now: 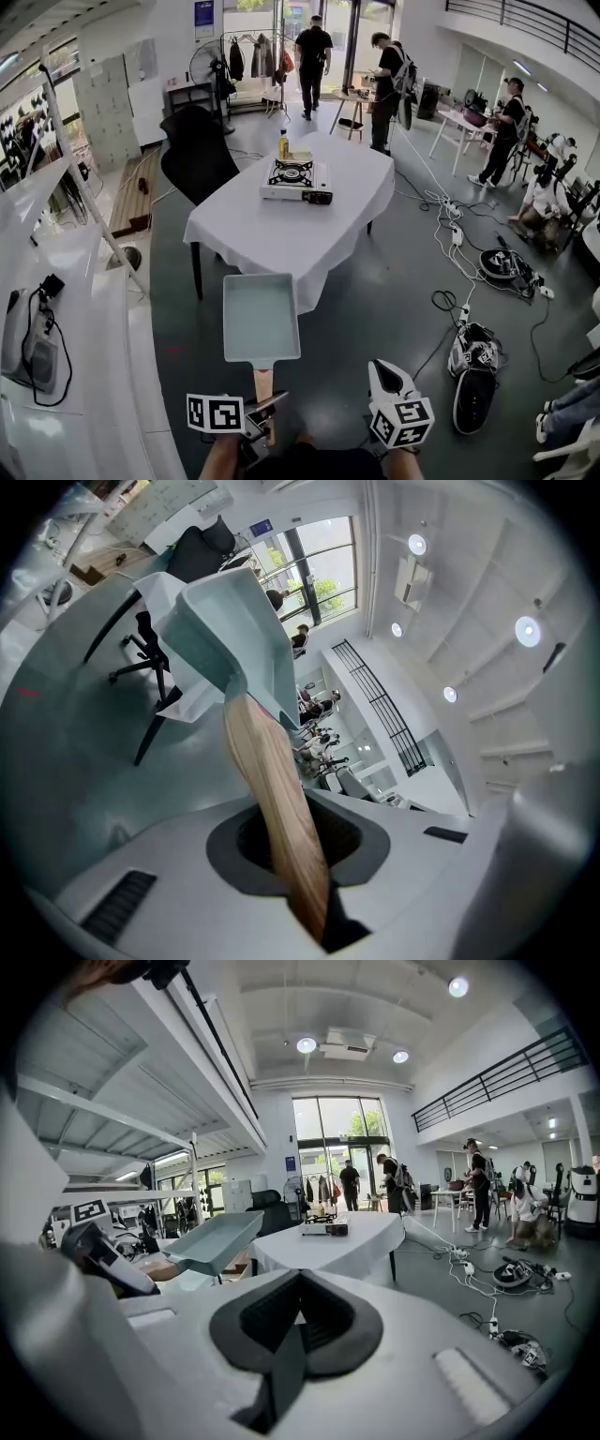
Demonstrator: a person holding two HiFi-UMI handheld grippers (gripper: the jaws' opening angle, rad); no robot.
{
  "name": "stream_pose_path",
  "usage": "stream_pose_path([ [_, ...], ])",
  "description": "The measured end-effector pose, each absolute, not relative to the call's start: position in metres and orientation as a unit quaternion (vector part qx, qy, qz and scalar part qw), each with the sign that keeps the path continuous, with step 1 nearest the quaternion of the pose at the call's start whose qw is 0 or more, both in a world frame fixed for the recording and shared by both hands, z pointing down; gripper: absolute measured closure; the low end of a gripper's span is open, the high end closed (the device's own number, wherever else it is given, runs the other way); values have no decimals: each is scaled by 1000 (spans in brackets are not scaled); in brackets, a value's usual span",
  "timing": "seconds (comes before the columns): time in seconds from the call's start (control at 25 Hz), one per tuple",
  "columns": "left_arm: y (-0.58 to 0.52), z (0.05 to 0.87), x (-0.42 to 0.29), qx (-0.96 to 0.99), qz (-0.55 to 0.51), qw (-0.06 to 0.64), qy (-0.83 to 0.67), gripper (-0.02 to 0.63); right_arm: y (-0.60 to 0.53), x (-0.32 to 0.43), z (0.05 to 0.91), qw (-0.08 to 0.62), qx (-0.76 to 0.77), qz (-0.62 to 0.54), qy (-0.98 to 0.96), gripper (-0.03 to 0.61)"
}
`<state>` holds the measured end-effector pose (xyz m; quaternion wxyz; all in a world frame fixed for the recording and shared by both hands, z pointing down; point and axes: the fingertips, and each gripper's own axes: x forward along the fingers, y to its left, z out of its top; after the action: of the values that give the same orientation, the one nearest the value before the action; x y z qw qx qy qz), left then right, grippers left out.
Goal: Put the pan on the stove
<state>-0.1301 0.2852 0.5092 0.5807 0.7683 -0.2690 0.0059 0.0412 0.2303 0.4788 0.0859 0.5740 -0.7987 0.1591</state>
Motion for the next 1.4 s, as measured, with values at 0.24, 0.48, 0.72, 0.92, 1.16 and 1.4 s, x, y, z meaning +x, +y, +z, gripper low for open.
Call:
stream_pose_path([
  [0.24,265,514,-113,763,-8,591,-261,563,208,55,484,85,574,163,-798,578],
  [0.48,268,515,-106,759,-2,598,-258,557,213,61,488,82,575,175,-795,578],
  [0.72,275,522,-100,756,12,602,-255,557,227,69,503,85,581,194,-786,578],
  [0.92,261,526,-92,756,15,607,-246,554,216,80,505,83,591,196,-778,578],
  [1.16,215,526,-82,762,16,601,-241,552,175,89,504,78,595,192,-776,578],
  [1.4,149,522,-69,764,7,600,-237,552,113,100,495,74,598,184,-777,578],
])
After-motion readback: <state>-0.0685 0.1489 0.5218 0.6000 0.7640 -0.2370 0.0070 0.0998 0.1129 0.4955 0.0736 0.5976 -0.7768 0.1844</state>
